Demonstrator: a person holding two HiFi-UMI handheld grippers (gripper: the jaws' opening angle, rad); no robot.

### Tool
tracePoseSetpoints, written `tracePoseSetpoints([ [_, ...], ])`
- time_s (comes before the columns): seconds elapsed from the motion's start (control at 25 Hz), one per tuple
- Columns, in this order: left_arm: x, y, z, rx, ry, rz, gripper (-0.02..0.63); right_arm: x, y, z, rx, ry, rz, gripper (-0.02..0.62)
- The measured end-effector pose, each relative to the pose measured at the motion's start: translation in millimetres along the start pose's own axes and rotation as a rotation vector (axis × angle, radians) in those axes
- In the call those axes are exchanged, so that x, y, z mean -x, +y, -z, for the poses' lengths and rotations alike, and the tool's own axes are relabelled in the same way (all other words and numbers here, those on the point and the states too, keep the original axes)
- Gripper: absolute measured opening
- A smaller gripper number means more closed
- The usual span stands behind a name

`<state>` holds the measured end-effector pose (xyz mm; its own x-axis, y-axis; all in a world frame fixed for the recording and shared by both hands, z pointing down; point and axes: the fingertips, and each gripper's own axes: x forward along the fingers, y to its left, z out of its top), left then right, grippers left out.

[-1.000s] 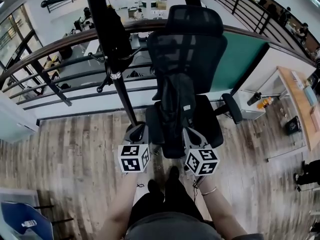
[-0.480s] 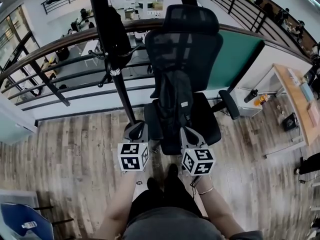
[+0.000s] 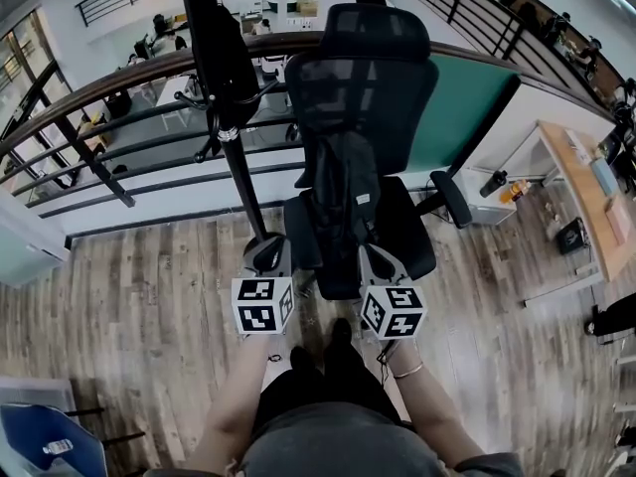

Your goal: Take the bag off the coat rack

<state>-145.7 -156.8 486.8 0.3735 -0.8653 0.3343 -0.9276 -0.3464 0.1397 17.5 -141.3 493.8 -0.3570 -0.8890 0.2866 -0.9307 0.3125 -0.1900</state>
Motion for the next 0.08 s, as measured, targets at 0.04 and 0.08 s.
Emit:
tracePoseSetpoints([
  [0.04,0.6,0.9,-1.5,-0.003,-0.003,0.0,0.037,-0.6,-0.1,-0.6,0.002,-0.001,0.003,0.002],
  [0.08,1.1,1.9,-3.0,-0.005,-0.005,0.0,0.037,-1.2,-0.1,-1.3,0.003,-0.002,0.005,0.002],
])
